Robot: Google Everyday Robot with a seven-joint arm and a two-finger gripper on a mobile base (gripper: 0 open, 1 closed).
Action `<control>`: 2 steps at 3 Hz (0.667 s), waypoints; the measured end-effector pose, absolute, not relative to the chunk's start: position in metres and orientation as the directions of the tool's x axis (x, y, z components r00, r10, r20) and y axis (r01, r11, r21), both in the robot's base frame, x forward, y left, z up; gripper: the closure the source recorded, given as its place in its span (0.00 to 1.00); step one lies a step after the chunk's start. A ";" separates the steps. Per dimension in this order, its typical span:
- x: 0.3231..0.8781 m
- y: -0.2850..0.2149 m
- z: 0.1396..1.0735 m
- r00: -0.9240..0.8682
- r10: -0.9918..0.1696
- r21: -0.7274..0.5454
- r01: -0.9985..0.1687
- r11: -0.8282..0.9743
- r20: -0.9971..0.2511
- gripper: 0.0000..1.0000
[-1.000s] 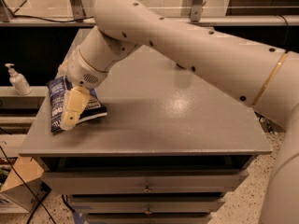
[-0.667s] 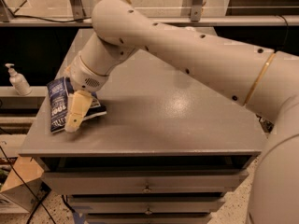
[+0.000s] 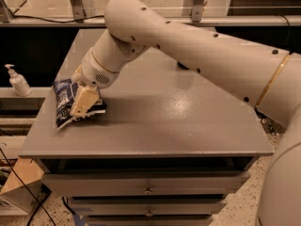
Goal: Pick blue chip bag
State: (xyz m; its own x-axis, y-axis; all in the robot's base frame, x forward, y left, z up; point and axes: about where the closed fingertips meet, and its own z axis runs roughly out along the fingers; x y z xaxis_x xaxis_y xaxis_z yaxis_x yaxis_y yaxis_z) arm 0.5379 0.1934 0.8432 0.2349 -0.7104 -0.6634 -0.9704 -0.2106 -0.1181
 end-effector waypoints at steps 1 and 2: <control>0.544 0.182 0.860 0.235 -0.698 -0.145 -0.972 -0.187 -0.676 0.65; 0.554 0.171 0.888 0.251 -0.685 -0.185 -0.968 -0.170 -0.684 0.87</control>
Offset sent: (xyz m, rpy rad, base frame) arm 0.0313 -0.0426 0.0865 0.0868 -0.1115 -0.0586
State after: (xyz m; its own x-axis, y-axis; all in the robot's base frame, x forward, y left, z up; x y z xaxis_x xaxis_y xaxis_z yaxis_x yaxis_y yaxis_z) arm 0.5536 0.1705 0.8885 0.2510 -0.6846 -0.6843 -0.9679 -0.1702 -0.1848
